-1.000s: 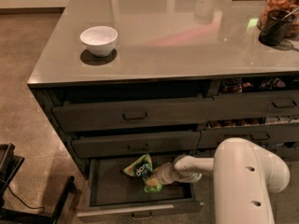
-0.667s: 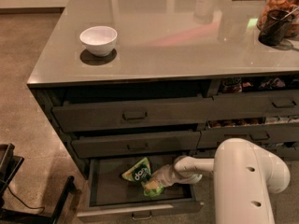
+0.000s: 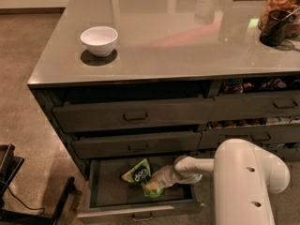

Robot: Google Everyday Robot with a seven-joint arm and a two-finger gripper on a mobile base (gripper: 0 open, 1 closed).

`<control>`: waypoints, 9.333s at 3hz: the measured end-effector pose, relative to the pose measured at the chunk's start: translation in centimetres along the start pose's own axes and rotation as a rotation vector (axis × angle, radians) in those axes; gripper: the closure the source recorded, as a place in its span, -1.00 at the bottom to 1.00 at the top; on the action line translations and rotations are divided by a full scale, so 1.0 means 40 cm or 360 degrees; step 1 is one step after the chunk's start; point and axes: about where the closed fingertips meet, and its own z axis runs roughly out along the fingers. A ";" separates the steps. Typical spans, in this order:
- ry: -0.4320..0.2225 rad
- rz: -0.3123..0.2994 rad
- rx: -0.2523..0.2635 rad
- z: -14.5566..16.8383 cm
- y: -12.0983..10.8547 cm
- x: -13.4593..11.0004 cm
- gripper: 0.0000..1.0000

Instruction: Pick green rice chip bag from bottom drawer and place on counter

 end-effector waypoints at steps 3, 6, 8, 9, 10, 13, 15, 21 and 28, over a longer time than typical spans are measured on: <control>0.0131 -0.0471 -0.0418 -0.124 0.058 -0.142 1.00; 0.0182 -0.0546 -0.0671 -0.198 0.134 -0.147 1.00; 0.0235 -0.0634 -0.0559 -0.315 0.203 -0.202 1.00; 0.0319 -0.0730 -0.0484 -0.434 0.266 -0.307 1.00; 0.0319 -0.0728 -0.0488 -0.432 0.267 -0.305 1.00; 0.0085 -0.0739 -0.0318 -0.803 0.326 -0.506 1.00; 0.0040 -0.0722 -0.0316 -0.851 0.317 -0.525 1.00; -0.0081 -0.0828 -0.0268 -1.289 0.369 -0.787 1.00; 0.0065 -0.0879 -0.0020 -1.456 0.145 -1.097 1.00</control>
Offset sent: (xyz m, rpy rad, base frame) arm 0.0052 0.0135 0.0856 0.0146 0.0005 0.4491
